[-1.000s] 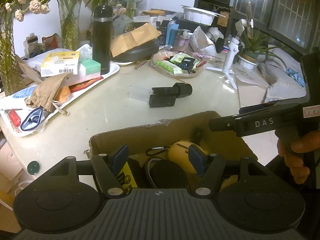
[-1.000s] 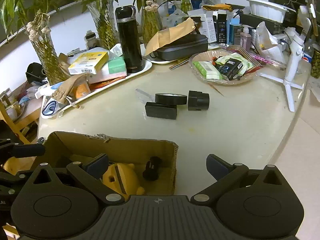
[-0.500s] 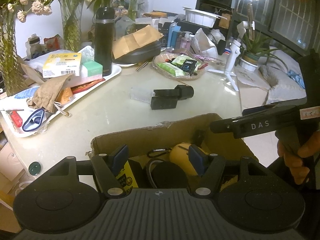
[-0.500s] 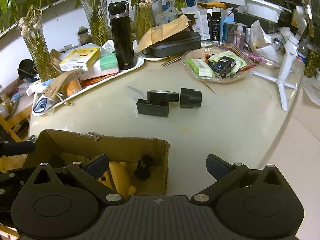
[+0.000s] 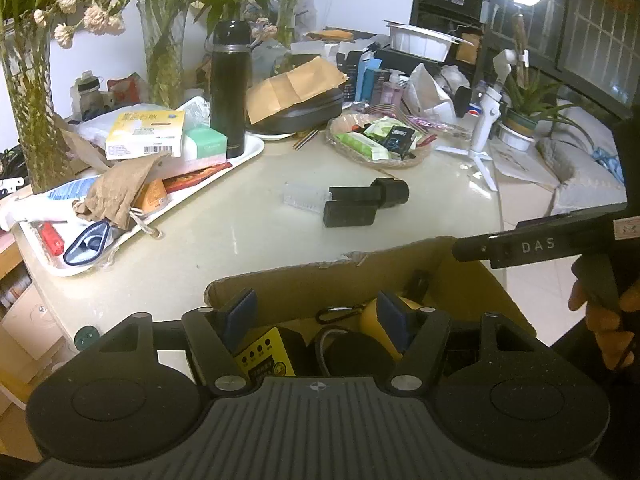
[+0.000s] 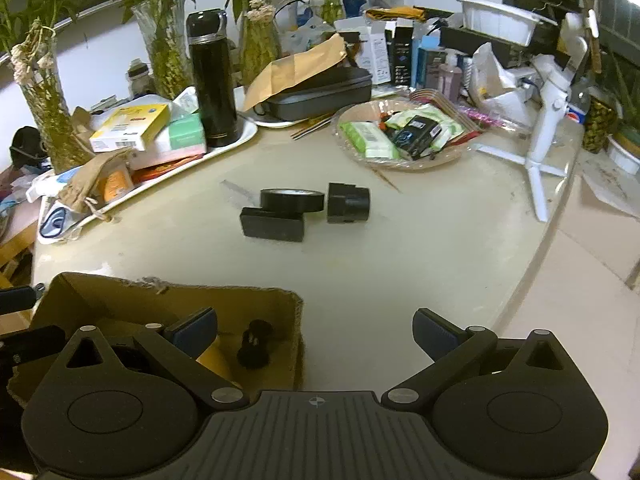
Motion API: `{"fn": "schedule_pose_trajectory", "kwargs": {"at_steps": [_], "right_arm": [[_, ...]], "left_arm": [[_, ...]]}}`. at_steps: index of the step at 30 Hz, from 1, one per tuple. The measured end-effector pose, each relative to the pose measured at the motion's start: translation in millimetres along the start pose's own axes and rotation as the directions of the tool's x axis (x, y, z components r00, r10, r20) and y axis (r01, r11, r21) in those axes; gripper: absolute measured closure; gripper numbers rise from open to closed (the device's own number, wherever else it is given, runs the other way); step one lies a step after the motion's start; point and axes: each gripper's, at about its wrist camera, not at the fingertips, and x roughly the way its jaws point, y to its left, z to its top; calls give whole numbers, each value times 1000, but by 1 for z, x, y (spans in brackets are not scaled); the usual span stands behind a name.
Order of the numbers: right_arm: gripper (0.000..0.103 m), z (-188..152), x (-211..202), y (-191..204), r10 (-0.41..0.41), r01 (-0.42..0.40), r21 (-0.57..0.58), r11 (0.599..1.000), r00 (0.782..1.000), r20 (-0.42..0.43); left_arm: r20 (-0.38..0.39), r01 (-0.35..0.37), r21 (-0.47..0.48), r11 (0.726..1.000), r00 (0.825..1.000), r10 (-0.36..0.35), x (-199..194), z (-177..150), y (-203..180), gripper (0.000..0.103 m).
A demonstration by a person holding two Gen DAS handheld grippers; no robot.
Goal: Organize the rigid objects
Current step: 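Lower the black disc into the cardboard box and open the left tool, then move the open right tool toward the black tape roll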
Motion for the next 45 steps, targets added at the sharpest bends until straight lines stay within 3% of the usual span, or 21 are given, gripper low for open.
{"fn": "schedule_pose_trajectory", "kwargs": {"at_steps": [12,29,36,45], "right_arm": [[0,4,6,-7,-65,65,5,998,998,-5],[0,26,23,-42,-122,119,44,992,991,54],[0,34,37,-55,-15,13,89,996,1000,18],[0,50,58,-50,70,-71,58,996,997,19]], "left_arm": [[23,-29,17,999,999,28,1,4,-3,38],[62,-59,38,998,996,56,20,27,10,38],[58,-59,77,995,997,55,38,37,12,38],[58,-59,71,996,997,54,50,47,19,38]]}}
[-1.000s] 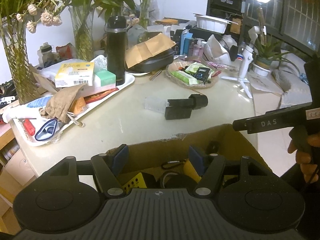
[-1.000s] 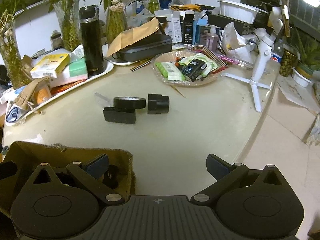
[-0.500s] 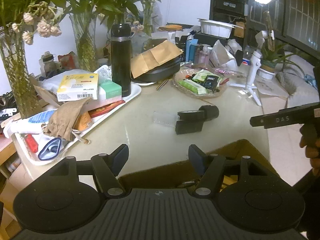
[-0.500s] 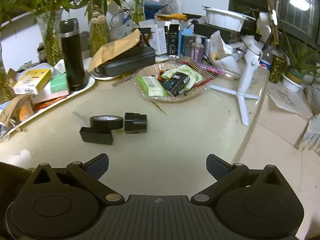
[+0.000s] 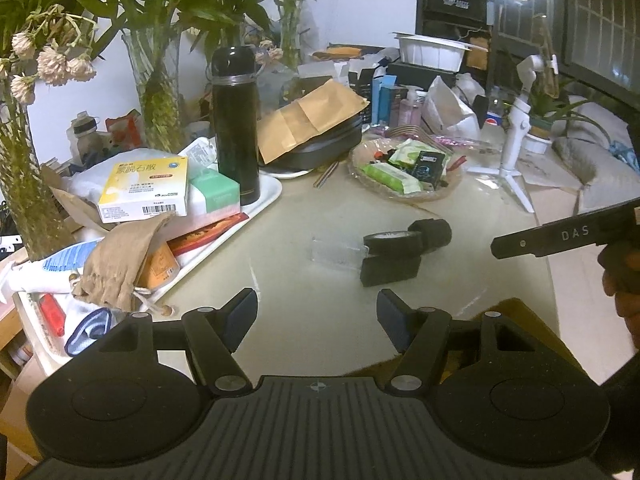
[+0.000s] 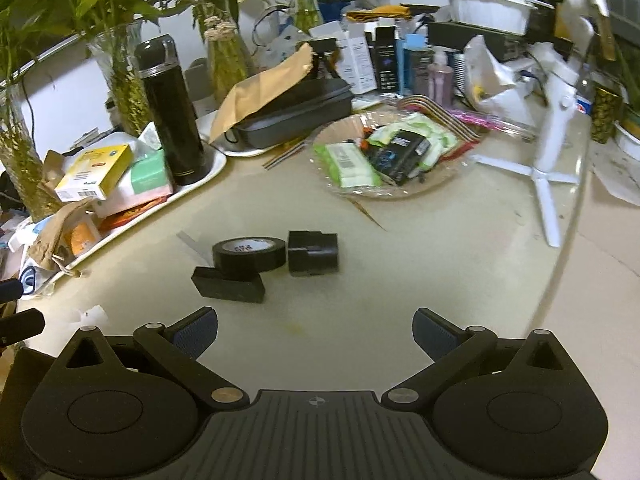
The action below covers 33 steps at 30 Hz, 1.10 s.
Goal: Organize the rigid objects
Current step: 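Move the open right tool toward the black tape roll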
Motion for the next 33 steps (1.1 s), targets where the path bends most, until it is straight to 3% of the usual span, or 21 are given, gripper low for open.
{"fn": "schedule_pose_trajectory", "kwargs": {"at_steps": [9,12,17,21,33], "right_arm": [[1,20,35,5,2,-2,-16,1000,1000,-3],[9,27,48,4,-5,5,-10,1000,1000,-19],[12,34,61,3,-17,17,-13,1000,999,-34],[23,39,75,-1,-19,19,7,1000,998,-59],[37,46,108,-3,-37,38,8,999,992,-118]], "left_arm": [[-20,-12,-11,1000,1000,12,11,3,7,38],[-29,-10,-19,1000,1000,9,11,2,9,38],[-37,14,-39,999,999,-16,10,2,12,38],[-36,28,-51,998,999,-30,10,5,12,38],[-45,46,-47,998,998,-48,13,6,11,38]]}}
